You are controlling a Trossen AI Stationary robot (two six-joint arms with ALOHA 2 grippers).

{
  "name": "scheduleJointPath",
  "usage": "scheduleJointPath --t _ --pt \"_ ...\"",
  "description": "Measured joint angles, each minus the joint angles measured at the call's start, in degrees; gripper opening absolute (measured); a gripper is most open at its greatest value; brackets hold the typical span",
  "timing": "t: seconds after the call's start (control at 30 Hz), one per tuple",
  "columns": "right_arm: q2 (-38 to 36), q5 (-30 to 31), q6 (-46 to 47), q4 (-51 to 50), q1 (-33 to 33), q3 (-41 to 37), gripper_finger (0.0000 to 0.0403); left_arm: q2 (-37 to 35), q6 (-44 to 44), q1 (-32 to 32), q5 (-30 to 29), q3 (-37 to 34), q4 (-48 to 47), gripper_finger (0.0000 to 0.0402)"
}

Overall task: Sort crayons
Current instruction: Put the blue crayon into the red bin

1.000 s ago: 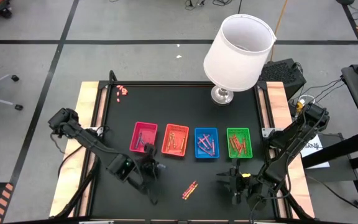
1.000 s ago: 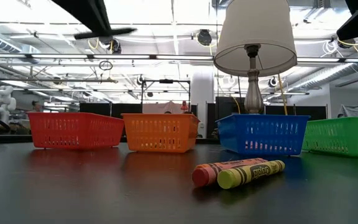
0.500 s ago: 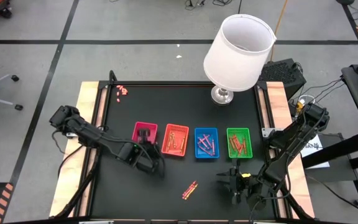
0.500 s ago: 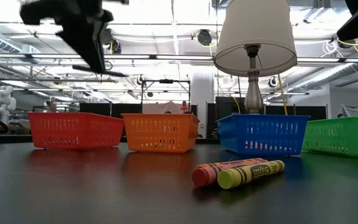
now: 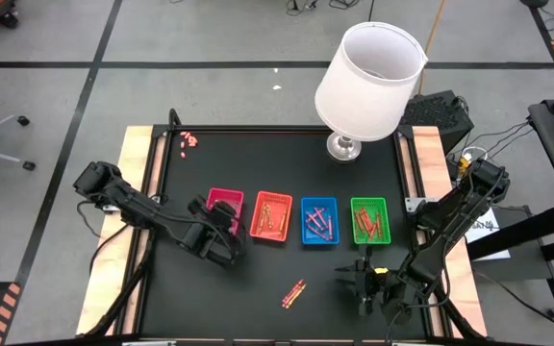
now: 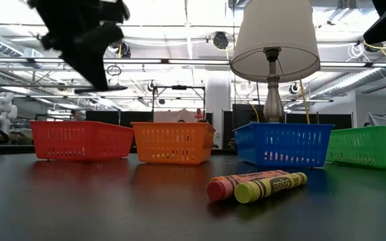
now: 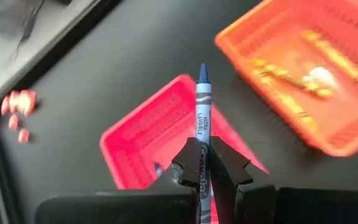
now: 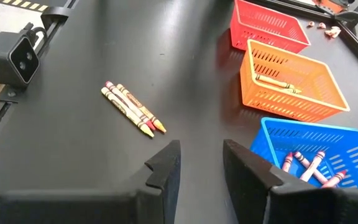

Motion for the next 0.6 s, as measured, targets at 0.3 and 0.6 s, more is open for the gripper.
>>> scheduleJointPath --t 0.3,0.6 --pt "0.00 0.02 0.22 0.05 0.00 0.00 0.0105 0.04 -19.54 0.04 -0.23 -6.94 3.14 0.0012" --pt "0.00 0.09 0.44 0.09 0.00 0.00 0.0105 0.13 -28.58 0.08 0.17 -14.39 8.07 0.0047"
